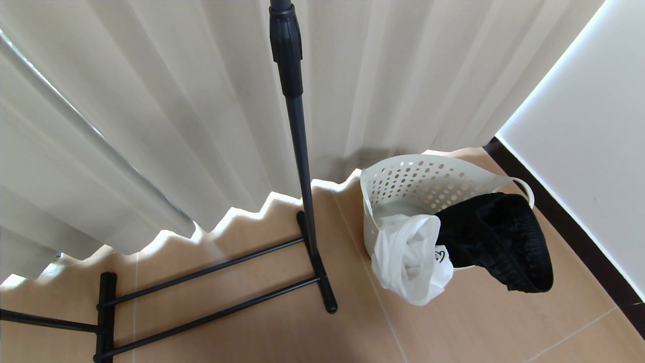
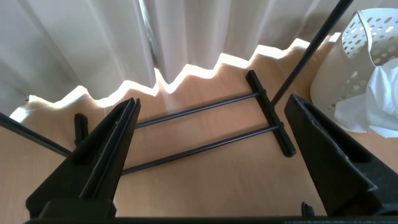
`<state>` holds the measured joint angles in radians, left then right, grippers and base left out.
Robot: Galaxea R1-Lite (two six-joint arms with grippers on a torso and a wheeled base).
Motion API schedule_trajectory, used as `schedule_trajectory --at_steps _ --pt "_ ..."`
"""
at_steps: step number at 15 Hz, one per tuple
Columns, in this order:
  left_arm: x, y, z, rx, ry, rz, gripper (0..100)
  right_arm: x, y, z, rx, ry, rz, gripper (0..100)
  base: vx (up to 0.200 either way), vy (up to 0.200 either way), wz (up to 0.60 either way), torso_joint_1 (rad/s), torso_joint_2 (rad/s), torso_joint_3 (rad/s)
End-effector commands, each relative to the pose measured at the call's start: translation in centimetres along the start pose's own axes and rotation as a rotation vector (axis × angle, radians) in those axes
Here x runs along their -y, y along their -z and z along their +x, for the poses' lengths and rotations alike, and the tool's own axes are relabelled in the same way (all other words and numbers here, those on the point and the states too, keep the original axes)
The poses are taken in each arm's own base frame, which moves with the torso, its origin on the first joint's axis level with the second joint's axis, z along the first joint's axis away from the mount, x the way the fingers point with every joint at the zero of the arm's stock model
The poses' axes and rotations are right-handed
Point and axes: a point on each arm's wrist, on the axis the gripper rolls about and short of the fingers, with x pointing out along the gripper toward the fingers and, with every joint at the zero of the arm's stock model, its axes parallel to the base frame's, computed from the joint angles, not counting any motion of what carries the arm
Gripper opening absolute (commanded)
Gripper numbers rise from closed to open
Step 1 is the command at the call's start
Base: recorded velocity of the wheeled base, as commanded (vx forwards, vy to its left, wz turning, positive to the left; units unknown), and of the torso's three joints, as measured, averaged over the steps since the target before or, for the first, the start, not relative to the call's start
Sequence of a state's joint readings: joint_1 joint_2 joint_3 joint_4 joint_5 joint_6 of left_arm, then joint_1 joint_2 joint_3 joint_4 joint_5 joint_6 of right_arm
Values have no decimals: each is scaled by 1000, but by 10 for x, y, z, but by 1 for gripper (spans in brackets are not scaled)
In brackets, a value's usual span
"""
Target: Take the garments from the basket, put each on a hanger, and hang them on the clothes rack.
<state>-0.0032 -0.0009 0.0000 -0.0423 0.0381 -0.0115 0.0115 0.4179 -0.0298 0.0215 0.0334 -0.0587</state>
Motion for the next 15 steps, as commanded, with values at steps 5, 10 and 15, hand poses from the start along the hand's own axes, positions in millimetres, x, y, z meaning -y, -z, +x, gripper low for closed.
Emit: schedule_trajectory --at_steps 5,10,15 --pt "0 0 0 0 0 -1 100 -25 -86 121 -237 -194 -364 100 0 0 0 0 0 0" --pt "0 0 0 -2 0 -1 100 -52 -128 225 -89 -100 -737 100 0 0 0 0 0 0" --pt "0 0 0 -2 0 -1 100 -73 -128 282 9 73 -775 100 0 0 0 0 0 0"
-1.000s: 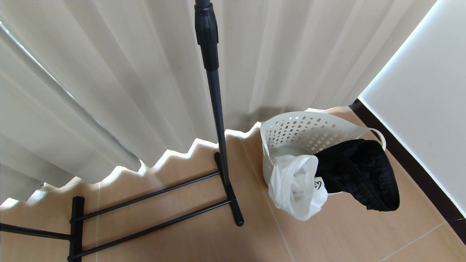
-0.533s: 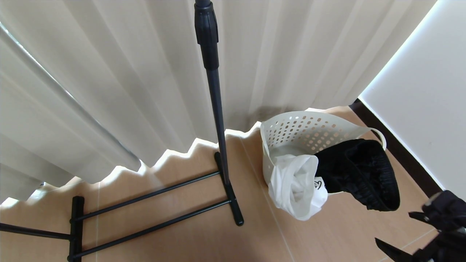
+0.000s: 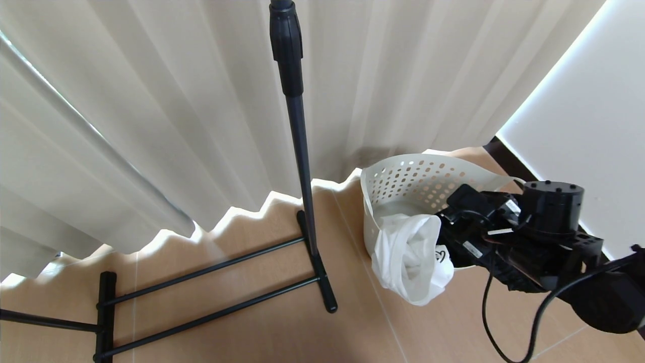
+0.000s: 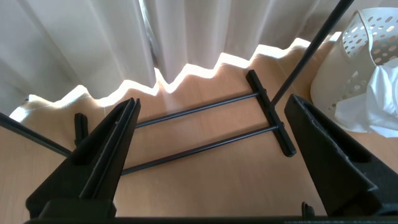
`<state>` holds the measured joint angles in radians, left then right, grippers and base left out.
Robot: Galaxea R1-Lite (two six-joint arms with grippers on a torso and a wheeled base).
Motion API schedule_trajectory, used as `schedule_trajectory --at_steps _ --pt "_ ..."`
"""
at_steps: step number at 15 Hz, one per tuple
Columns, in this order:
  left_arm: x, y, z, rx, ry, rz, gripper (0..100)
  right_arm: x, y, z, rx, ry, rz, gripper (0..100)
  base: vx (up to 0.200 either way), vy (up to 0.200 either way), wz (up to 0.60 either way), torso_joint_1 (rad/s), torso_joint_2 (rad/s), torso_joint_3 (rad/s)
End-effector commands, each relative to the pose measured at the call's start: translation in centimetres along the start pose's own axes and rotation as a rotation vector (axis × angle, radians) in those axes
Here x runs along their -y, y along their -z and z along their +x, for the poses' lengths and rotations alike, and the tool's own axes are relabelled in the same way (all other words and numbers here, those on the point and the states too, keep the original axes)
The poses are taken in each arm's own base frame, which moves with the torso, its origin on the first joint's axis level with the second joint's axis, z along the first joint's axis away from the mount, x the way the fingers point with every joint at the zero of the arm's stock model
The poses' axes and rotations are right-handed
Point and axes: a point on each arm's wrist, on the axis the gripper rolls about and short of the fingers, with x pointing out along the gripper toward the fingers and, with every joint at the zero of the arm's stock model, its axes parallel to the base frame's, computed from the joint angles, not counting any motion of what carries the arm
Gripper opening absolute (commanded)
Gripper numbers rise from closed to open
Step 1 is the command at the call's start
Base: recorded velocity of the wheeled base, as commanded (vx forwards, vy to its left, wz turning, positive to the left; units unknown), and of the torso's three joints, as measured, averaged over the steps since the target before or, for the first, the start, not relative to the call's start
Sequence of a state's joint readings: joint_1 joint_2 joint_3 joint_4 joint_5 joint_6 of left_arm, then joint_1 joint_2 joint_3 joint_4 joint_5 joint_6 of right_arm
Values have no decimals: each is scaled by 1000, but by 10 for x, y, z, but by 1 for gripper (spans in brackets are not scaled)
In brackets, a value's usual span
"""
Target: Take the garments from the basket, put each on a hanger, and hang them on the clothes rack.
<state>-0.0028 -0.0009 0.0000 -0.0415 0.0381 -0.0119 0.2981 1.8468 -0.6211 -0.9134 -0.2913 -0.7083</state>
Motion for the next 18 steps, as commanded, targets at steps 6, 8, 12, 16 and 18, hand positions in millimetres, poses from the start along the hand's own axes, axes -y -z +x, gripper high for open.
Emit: schedule_trajectory --at_steps 6,8,12,16,18 --pt "0 0 0 -1 0 0 100 -28 11 47 -61 -38 -28 100 0 0 0 0 0 0" --pt "0 0 0 1 0 0 100 -29 15 54 -73 -37 -26 100 0 0 0 0 0 0" --pt "0 0 0 1 0 0 100 -34 14 75 -47 -6 -8 100 0 0 0 0 0 0" --pt "0 0 0 1 0 0 100 -40 20 88 -48 7 -3 100 0 0 0 0 0 0" --pt "0 0 0 1 0 0 100 -37 21 100 -44 27 8 100 0 0 0 0 0 0"
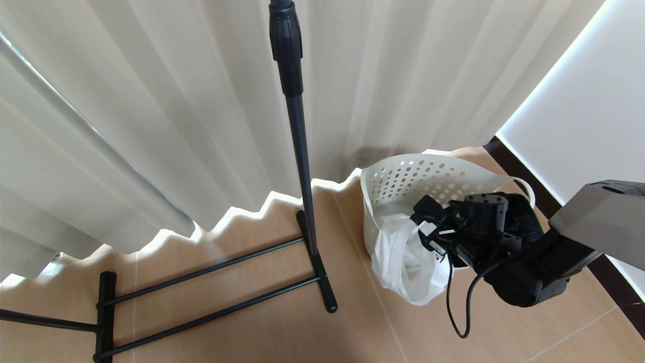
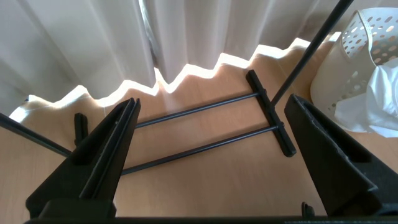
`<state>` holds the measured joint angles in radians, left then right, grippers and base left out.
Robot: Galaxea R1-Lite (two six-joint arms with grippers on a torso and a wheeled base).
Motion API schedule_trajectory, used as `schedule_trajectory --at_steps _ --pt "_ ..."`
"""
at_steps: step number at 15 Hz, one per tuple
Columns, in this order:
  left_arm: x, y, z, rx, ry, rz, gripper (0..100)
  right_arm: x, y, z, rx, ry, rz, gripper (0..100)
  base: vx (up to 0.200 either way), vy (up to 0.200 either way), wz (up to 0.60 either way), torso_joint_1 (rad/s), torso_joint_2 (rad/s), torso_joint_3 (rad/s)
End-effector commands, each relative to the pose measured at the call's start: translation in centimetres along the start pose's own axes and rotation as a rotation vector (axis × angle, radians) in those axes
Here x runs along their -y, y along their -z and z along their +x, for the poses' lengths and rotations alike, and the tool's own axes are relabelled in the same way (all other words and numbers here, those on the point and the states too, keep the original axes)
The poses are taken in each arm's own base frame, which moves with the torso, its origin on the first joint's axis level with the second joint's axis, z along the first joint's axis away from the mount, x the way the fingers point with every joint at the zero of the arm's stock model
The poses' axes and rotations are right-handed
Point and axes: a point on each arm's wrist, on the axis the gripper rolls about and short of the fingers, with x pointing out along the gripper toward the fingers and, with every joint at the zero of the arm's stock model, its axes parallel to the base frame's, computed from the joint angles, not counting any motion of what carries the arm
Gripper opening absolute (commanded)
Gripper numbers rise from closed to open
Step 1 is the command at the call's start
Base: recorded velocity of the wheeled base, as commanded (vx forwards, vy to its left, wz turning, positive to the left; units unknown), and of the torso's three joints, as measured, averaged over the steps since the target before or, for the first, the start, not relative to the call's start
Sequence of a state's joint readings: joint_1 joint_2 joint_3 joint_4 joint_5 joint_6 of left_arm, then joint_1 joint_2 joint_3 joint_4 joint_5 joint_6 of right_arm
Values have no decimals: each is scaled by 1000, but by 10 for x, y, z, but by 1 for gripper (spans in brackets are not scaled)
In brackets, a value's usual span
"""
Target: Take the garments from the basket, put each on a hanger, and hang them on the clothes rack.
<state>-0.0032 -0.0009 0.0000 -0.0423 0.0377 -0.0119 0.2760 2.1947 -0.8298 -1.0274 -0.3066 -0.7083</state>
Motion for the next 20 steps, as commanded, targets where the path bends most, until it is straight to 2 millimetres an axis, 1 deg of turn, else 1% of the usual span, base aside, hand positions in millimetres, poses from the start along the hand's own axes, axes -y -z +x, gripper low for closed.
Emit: schedule_trajectory --at_steps 1,4,6,9,13,14,18,19,20 --pt "0 0 0 -2 -1 0 100 2 1 18 3 25 13 100 0 0 0 0 0 0" --pt "0 0 0 -2 -2 0 100 7 -6 23 25 46 22 100 0 0 0 0 0 0" --pt "0 0 0 0 -1 0 100 3 -3 35 21 50 25 100 0 0 0 0 0 0" --pt "0 0 0 -2 -2 0 100 0 -3 44 29 55 42 100 0 0 0 0 0 0" --pt "0 0 0 -2 -1 0 100 1 -6 49 41 64 66 100 0 0 0 0 0 0" --pt "0 0 0 -2 -1 0 100 1 -6 49 40 63 72 0 0 0 0 0 0 0" --pt "0 0 0 0 -1 0 100 2 -6 45 46 54 115 0 0 0 0 0 0 0" --pt "0 0 0 0 -1 0 100 4 -7 40 45 51 131 0 0 0 0 0 0 0" --pt "0 0 0 0 -1 0 100 11 -11 29 55 55 143 0 0 0 0 0 0 0"
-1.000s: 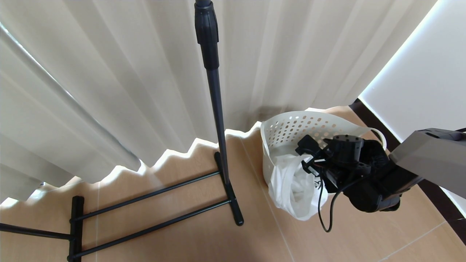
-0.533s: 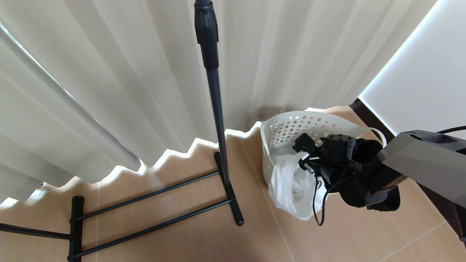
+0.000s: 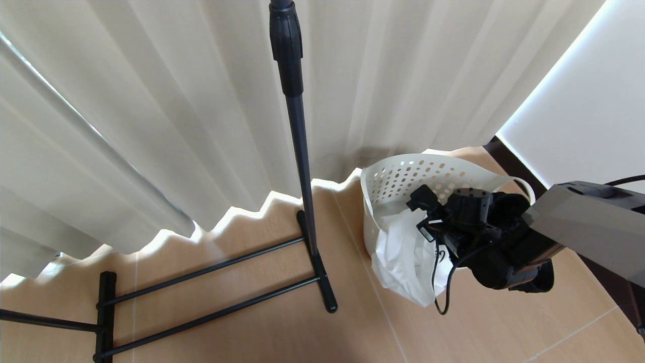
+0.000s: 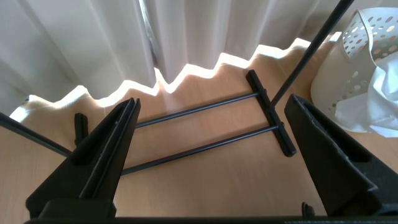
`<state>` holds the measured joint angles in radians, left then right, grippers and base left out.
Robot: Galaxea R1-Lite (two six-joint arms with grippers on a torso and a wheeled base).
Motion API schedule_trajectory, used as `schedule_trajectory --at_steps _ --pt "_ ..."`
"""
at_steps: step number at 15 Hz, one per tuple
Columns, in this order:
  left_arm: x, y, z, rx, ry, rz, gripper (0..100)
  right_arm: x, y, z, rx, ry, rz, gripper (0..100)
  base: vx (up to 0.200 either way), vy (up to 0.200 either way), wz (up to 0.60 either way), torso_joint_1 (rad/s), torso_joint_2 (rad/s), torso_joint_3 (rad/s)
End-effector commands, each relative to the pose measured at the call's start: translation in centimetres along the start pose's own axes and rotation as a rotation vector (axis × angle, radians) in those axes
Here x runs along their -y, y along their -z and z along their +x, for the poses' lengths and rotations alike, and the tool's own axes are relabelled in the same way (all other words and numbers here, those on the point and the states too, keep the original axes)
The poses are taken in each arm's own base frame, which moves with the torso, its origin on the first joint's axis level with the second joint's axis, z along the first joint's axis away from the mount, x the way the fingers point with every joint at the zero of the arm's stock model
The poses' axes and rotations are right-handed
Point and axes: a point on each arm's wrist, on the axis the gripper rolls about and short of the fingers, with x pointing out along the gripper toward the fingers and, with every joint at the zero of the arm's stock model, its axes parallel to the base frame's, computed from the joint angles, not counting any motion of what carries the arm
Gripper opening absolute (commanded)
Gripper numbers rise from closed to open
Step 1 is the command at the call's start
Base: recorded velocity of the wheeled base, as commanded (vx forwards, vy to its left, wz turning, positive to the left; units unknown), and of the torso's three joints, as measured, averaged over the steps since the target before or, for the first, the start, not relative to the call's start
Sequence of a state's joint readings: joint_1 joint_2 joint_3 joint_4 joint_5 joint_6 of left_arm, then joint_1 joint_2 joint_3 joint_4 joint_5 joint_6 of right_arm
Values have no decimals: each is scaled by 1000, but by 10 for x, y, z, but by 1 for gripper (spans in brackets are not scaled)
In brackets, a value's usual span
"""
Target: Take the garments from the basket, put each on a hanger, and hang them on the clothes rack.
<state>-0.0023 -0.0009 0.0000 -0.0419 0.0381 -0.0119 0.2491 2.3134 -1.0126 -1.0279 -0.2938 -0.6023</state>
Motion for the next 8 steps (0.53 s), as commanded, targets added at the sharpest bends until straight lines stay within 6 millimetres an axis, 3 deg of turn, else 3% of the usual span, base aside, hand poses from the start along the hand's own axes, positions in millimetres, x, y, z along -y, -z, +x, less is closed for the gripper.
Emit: schedule_trajectory --at_steps 1,6,8 --pt "0 0 0 0 0 0 100 13 -10 -21 17 6 24 0 0 0 0 0 0 0" --pt "0 0 0 0 -1 0 100 52 -48 -126 145 2 216 0 0 0 0 0 0 0" --pt "0 0 0 -1 0 0 100 76 -71 -181 285 23 310 0 0 0 0 0 0 0"
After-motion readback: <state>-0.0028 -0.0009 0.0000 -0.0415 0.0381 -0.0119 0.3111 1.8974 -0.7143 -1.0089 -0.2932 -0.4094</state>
